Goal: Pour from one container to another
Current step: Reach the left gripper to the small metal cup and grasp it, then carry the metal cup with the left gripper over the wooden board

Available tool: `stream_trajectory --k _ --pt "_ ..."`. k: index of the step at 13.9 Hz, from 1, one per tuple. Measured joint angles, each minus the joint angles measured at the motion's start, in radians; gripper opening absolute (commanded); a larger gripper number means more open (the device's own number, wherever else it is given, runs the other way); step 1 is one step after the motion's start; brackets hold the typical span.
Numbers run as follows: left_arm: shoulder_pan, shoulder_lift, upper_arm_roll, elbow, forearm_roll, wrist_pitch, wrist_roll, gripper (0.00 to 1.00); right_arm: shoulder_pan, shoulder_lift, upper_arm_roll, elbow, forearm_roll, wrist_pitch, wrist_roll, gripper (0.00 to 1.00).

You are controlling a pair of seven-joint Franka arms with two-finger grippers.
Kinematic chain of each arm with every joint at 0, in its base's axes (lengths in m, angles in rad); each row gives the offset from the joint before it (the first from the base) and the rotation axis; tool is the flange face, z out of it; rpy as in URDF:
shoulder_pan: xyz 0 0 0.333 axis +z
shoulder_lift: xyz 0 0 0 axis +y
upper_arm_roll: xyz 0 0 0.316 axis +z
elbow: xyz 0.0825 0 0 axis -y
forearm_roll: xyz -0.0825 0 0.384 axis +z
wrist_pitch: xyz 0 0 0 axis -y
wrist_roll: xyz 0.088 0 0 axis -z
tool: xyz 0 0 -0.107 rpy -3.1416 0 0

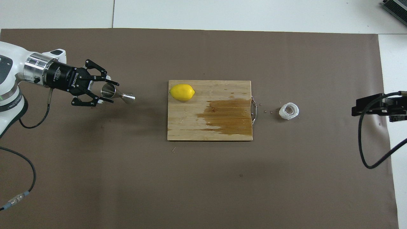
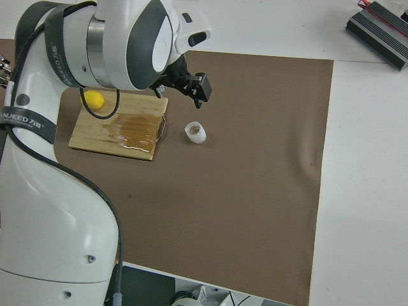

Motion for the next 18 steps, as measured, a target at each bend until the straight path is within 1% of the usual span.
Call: stream_trajectory --k 3,5,8,11,13,15,16,18 --pt "-0.053 -0.068 -0.001 -0.098 -0.092 0.111 -0.005 0.00 0.000 0.000 0.000 0.000 0.000 0.000 0.000 1.00" --pt "-0.099 -0.115 -0.002 -0.160 -0.158 0.199 -0.005 0.00 0.000 0.000 0.000 0.000 0.000 0.000 0.000 1.00" --pt "-0.167 -0.198 -0.004 -0.269 -0.295 0.353 -0.006 0.00 0.000 0.000 0.000 0.000 0.000 0.000 0.000 1.00" --pt "-0.232 -0.271 -0.004 -0.358 -0.390 0.482 -0.006 0.00 0.000 0.000 0.000 0.000 0.000 0.000 0.000 1.00" --pt "-0.296 -0.294 -0.004 -0.397 -0.495 0.568 -0.003 0.00 0.000 0.000 0.000 0.000 0.000 0.000 0.000 1.00" --pt "-0.392 -0.302 -0.004 -0.422 -0.588 0.692 0.006 0.00 0.000 0.000 0.000 0.000 0.000 0.000 0.000 1.00" --pt "-0.437 -0.303 -0.004 -0.433 -0.647 0.745 0.024 0.00 0.000 0.000 0.000 0.000 0.000 0.000 0.000 1.00" --pt "-0.497 -0.308 -0.004 -0.463 -0.765 0.808 0.095 0.00 0.000 0.000 0.000 0.000 0.000 0.000 0.000 1.00"
